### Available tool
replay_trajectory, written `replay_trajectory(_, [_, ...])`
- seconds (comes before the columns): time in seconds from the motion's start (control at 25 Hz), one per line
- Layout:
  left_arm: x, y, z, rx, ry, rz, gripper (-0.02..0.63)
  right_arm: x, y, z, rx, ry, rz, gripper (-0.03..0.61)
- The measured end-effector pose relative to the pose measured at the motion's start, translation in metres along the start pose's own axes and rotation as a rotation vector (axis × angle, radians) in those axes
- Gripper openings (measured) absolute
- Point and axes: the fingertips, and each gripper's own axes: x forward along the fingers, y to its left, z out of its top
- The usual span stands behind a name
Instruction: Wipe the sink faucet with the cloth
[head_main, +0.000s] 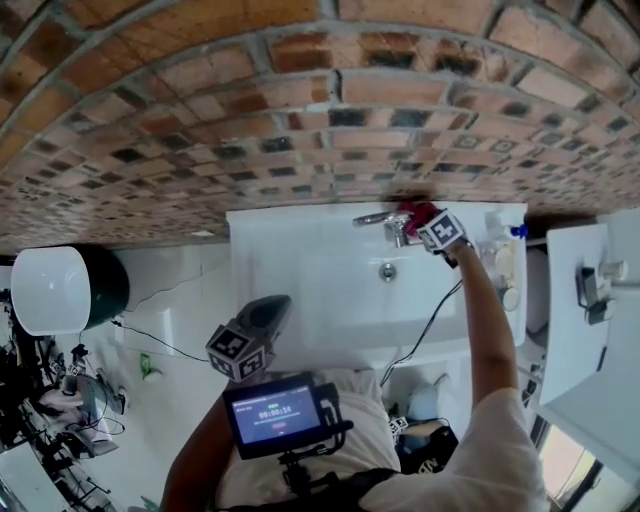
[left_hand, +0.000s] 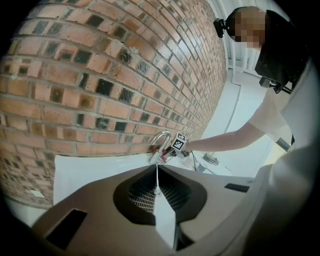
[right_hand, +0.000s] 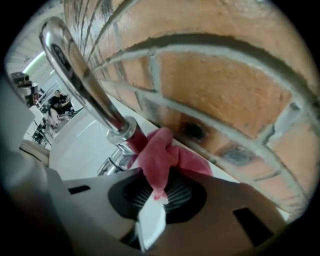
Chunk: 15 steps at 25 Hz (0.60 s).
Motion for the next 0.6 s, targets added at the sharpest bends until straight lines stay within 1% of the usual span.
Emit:
replay_trajectory(0.04, [-0.001, 0.001, -0.001, 0.000, 0.000, 0.002, 0.000, 0.004, -0.002, 0.000, -0.014, 0.013, -0.002, 0.063])
replay_trajectory(0.16, [-0.006, 0.006, -0.002, 0.001, 0.002, 0.016, 0.000, 0.017, 0.015, 0.033, -0.045, -0.101, 0.096, 0.063])
replay_trajectory(0.2, [-0.008, 0.006, -0.002, 0.003, 0.003, 0.019, 0.000, 0.019, 0.017, 0.037, -0.044, -0.116, 0.118, 0.063])
replay_trajectory(0.32, [-0.015, 0.010, -0.005, -0.002, 0.006, 0.037, 0.000, 0.024, 0.018, 0.036, -0.037, -0.124, 0.158, 0.061])
replay_trajectory(0.44, [-0.022, 0.015, -0.009, -0.012, 0.007, 0.057, 0.000, 0.019, 0.021, 0.043, -0.078, -0.172, 0.159, 0.060])
replay_trajectory(0.6, [-0.024, 0.014, -0.011, -0.012, 0.008, 0.057, 0.000, 0.003, 0.026, 0.048, -0.134, -0.232, 0.120, 0.055])
